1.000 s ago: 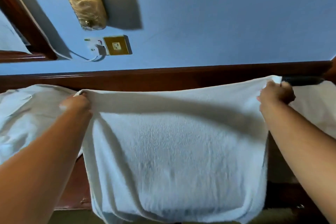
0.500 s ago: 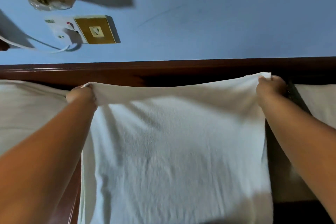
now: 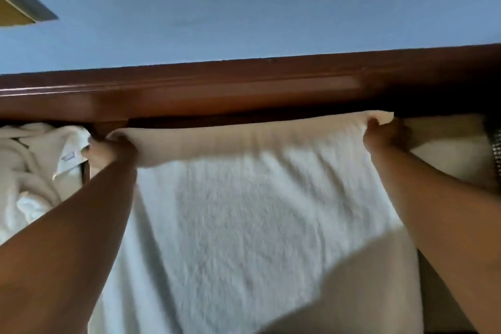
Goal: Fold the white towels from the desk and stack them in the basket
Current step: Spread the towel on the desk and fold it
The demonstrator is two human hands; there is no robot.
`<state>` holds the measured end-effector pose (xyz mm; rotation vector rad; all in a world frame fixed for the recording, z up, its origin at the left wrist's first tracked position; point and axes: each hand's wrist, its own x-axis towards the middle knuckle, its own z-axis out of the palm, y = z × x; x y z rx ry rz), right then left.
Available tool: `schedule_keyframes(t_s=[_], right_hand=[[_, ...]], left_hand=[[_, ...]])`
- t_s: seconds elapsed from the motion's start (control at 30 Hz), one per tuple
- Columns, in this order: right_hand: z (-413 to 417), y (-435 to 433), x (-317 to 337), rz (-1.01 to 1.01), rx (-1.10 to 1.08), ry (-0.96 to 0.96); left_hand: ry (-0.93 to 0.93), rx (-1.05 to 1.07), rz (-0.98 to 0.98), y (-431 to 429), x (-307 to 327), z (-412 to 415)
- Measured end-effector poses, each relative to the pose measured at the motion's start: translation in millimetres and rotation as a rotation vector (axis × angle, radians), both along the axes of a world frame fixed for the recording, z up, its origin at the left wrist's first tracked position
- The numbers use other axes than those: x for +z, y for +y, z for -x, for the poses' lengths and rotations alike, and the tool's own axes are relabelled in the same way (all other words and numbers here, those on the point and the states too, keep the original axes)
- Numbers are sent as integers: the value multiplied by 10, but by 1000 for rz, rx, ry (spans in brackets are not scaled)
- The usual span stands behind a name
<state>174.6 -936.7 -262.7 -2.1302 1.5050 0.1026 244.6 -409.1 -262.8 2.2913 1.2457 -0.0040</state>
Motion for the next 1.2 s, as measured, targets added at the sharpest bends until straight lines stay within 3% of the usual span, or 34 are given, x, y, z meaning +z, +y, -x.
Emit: schedule_keyframes(t_s=[0.07, 0.13, 0.23, 0.47, 0.67, 0.77, 0.93, 1.2], right_hand=[[-18, 43, -175, 163, -21, 3], [37, 106, -224, 240, 11, 28], [207, 14, -166, 231, 96, 72], [1565, 74, 183, -99, 179, 18], [3317, 287, 251, -116, 124, -44], [3952, 327, 275, -113, 155, -61], [4598, 308, 245, -164, 383, -38], [5329, 247, 76, -339, 322, 204]], left_hand=[[-180, 3, -64, -43, -132, 26], [-231, -92, -58, -173, -181, 124], [-116, -313, -53, -413, -92, 340], [148, -1266, -58, -1308, 131, 1888], [318, -1636, 50, -1914, 318, 3440], [363, -1720, 83, -2042, 389, 3771], [445, -1706, 0, -2242, 415, 4010], [493, -1735, 18, -2652, 560, 4631]])
